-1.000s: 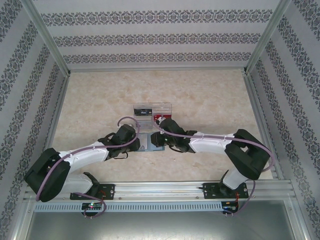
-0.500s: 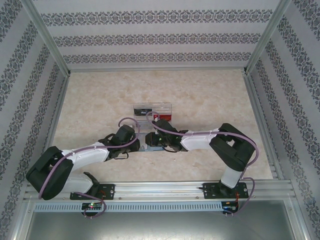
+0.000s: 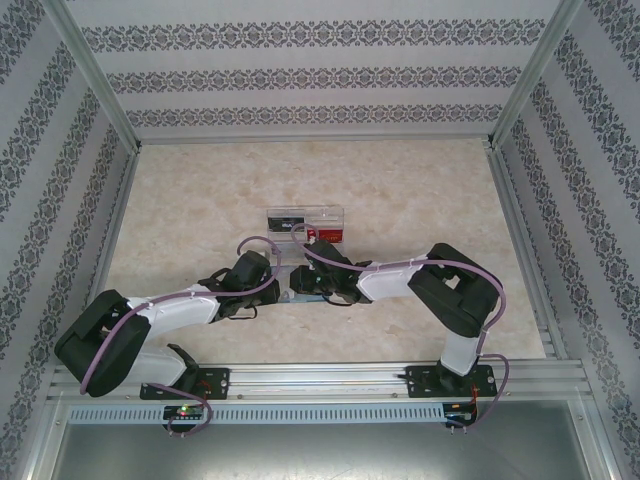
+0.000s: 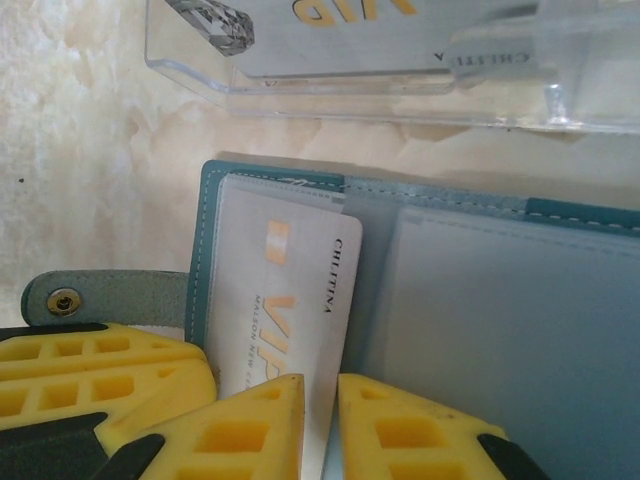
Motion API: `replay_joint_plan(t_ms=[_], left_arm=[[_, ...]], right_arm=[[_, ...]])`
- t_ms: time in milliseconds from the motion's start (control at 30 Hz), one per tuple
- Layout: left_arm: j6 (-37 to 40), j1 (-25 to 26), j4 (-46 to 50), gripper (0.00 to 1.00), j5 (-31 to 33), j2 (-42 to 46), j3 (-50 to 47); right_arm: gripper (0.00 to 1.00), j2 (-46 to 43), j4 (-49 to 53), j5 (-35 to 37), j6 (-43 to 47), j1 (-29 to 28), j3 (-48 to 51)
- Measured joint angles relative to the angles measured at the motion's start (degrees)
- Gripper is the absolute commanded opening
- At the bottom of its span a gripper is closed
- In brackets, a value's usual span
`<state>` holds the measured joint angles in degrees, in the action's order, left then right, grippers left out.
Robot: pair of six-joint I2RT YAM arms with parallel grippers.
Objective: Take the credit cards out of the card holder
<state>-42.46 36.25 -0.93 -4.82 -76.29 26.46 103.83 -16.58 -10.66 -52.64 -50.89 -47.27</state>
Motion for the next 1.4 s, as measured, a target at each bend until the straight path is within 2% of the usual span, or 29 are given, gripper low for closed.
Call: replay_joint_plan(t_ms=[133,233,500,900,933,967,1000,1167,1300,1400], left_arm=[[0.0,0.0,0.02,0.12,-0.13,0.0,-0.02],[-0.13,0.0,0.02,0.09,-0.11,0.0,-0.07],[-0.66,0.0,0.02,0.04,0.31,0.0,-0.09],[-1.29,0.0,0.04,0.03,0.55,-0.28,-0.09],[-1.29,0.0,0.04,0.03,0.55,-0.28,-0.09],[-1.29,0.0,0.04,0.02,0.55,-0.28,-0.09],[-1.27,0.0,0.04,0.02,0.52,-0.28,-0.09],[-1.29,0.0,0.04,0.02,0.52,-0.39,-0.09],[-1.29,0.0,0.02,0.02,0.52,-0.5,-0.04],[-1.29,0.0,0.04,0.02,0.52,-0.5,-0.02]], right_arm=[[0.11,0.11,-0.02,-0.17,-0.11,0.02,0.0],[0.0,0.17,0.0,-0.15,-0.39,0.04,0.0],[0.0,0.13,-0.83,-0.15,-1.07,0.15,0.61],[0.0,-4.2,-0.76,-0.2,-1.01,2.8,5.25],[0.04,-4.39,-0.76,-0.22,-0.98,2.8,5.46],[0.13,-4.46,-0.76,-0.26,-0.96,2.97,5.55],[0.16,-4.46,-0.81,-0.55,-0.85,3.06,5.55],[0.19,-4.11,-1.31,-1.95,-0.35,3.15,5.25],[0.14,-3.04,-2.23,-2.78,-0.37,3.15,4.68],[0.03,-2.78,-2.58,-2.97,-0.35,3.15,4.63]])
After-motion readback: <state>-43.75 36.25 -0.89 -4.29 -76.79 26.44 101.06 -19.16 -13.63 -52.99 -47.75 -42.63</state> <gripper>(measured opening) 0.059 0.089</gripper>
